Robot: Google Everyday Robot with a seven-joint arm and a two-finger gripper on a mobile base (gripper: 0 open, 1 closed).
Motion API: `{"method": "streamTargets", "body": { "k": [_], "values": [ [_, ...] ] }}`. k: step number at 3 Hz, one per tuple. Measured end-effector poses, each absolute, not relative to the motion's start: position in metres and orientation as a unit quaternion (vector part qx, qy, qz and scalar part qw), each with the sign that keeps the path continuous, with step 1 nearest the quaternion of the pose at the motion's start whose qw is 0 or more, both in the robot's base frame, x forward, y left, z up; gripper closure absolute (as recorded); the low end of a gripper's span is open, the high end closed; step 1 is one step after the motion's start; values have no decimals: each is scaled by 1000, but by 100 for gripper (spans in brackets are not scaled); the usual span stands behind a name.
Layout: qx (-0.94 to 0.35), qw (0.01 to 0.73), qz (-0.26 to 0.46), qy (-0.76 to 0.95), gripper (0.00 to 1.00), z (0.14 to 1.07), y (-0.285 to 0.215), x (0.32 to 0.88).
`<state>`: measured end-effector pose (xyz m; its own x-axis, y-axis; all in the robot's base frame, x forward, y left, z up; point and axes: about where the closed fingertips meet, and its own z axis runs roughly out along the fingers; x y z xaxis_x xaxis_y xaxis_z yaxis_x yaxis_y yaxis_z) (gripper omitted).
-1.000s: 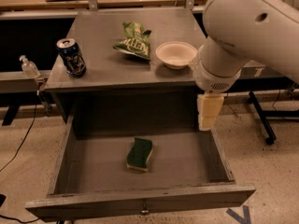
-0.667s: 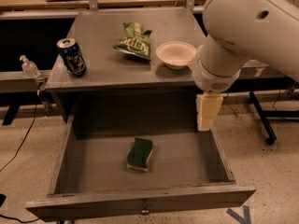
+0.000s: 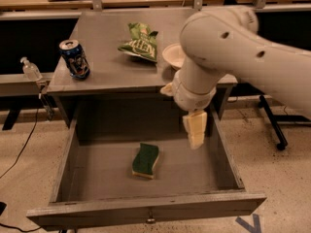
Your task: Pick sponge from top drawer and place on counter
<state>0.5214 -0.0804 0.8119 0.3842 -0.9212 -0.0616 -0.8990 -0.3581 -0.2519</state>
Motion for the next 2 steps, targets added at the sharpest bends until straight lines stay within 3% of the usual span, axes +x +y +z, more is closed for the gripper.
{"method": "streamTargets", "body": {
  "k": [2],
  "values": [
    [-933,102,33,344,0,722,-16,500]
  ]
}}
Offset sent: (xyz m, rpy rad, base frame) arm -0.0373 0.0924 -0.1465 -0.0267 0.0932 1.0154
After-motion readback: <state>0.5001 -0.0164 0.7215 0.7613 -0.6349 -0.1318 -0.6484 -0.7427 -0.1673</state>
